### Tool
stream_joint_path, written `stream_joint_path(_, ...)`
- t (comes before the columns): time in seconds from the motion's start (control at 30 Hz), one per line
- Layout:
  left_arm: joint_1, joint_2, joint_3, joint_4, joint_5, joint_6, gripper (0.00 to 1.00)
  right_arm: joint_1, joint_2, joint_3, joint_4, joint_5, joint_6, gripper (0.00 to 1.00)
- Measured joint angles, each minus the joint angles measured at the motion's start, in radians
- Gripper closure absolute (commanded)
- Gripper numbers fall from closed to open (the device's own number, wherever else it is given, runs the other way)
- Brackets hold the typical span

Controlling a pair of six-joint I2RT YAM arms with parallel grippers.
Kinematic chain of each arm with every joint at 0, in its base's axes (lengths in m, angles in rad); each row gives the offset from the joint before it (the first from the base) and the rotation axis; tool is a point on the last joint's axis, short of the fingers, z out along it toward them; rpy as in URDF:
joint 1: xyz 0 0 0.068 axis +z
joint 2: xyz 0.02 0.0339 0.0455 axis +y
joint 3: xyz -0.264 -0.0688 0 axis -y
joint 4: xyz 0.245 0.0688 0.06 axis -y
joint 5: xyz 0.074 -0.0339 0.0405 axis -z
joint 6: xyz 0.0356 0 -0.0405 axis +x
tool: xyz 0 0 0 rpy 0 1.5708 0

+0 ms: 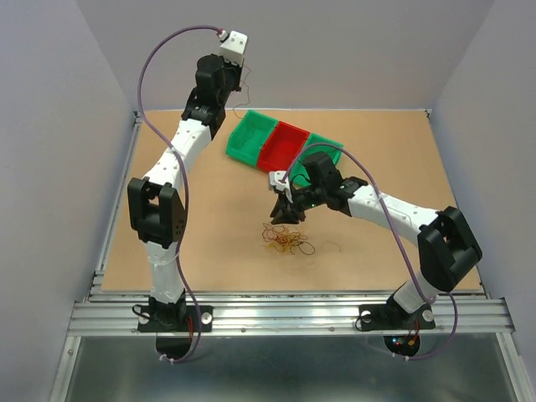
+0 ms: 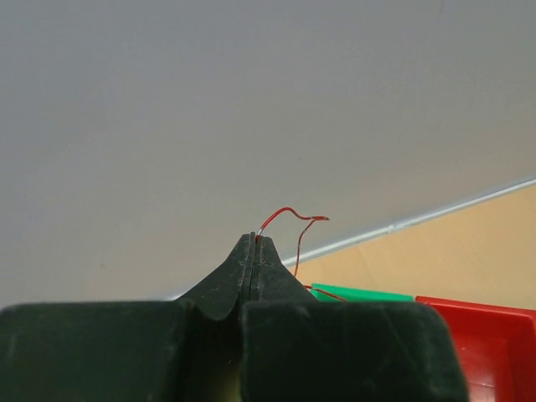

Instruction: Untangle the cables

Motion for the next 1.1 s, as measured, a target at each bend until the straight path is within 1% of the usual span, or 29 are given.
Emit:
stream_joint_path(0.27, 0.000, 0.019, -0.004, -0.003, -0.038, 0.041, 1.00, 0.000, -0.010, 0.000, 0.003, -0.012, 0.000, 0.69)
stream_joint_path(0.37, -0.005, 0.009, -0.060, 0.015, -0.037, 0.049, 1.00, 0.000, -0.010, 0.000, 0.005, -0.015, 0.009, 0.68)
stream_joint_path(0.57, -0.035, 0.007, -0.191, 0.011, -0.015, 0.067, 1.00, 0.000, -0.010, 0.000, 0.032, -0.017, 0.040, 0.68)
stream_joint_path(0.7, -0.054, 0.008, -0.229, -0.004, 0.004, 0.071, 1.00, 0.000, -0.019, -0.002, 0.090, 0.010, 0.097, 0.68)
stream_joint_path(0.87, -0.062, 0.008, -0.231, -0.001, 0.055, 0.069, 1.00, 0.000, -0.077, -0.029, 0.197, 0.133, 0.217, 0.68)
stream_joint_path(0.9, -0.061, 0.008, -0.235, 0.002, 0.067, 0.064, 1.00, -0.002, -0.084, -0.032, 0.216, 0.161, 0.238, 0.70)
stream_joint_path(1.1, -0.060, 0.051, -0.246, -0.002, 0.098, 0.045, 1.00, -0.017, -0.095, -0.036, 0.313, 0.429, 0.401, 0.71)
